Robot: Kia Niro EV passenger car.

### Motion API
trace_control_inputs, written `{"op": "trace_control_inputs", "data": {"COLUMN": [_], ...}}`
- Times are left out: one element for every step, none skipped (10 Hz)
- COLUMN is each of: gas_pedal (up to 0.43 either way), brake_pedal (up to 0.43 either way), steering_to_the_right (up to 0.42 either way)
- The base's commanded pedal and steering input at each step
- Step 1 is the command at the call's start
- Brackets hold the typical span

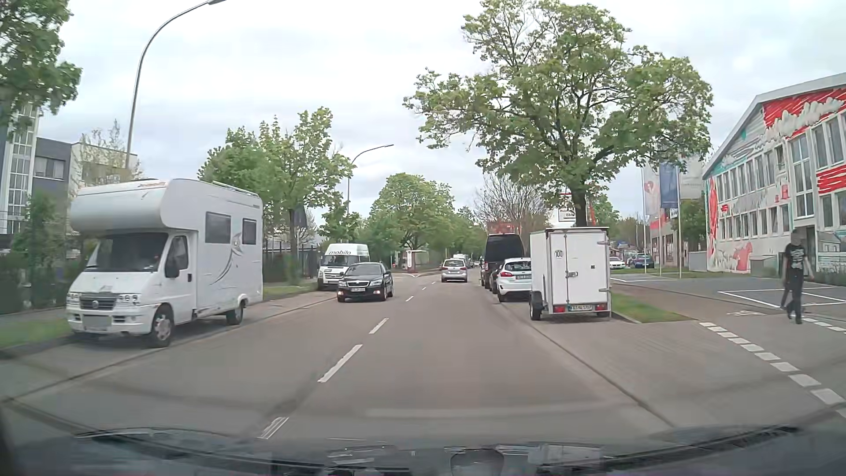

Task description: Follow the waypoints while adhering to traffic rules and regulations

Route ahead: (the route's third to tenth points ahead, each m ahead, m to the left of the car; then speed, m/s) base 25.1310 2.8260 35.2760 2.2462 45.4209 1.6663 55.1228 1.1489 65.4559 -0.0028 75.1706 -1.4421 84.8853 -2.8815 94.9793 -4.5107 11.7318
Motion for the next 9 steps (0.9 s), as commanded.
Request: {"op": "trace_control_inputs", "data": {"gas_pedal": [0.067, 0.067, 0.067, 0.067, 0.067, 0.067, 0.067, 0.067, 0.067], "brake_pedal": [0.000, 0.000, 0.000, 0.000, 0.000, 0.000, 0.000, 0.000, 0.000], "steering_to_the_right": [0.008, 0.005, 0.004, 0.004, 0.004, 0.004, 0.004, 0.004, 0.004]}}
